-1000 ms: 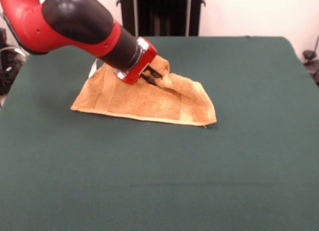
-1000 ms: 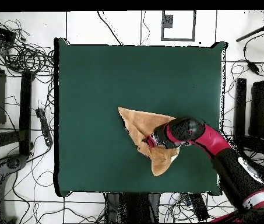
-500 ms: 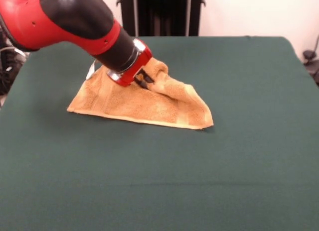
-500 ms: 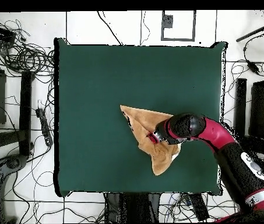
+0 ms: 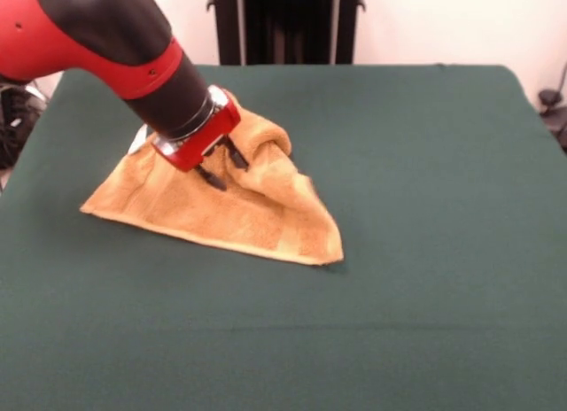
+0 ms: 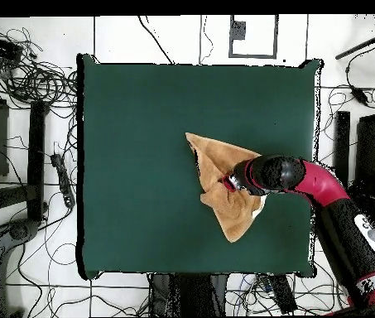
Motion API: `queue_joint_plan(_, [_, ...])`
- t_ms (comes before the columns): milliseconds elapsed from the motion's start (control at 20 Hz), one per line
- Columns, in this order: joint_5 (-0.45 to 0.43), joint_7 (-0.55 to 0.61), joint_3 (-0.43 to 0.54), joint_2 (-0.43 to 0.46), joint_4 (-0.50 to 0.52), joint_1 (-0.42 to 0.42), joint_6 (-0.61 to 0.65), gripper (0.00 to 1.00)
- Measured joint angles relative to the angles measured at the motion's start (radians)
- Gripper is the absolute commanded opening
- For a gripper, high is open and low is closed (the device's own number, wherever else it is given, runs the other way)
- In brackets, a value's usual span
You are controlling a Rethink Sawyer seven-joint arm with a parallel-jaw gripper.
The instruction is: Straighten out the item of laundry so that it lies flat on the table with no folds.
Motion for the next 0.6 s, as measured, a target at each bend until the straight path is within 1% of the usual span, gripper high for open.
queue_joint_plan(600, [-0.033,0.000,0.023,-0.004,-0.023,-0.014,-0.053,1.00])
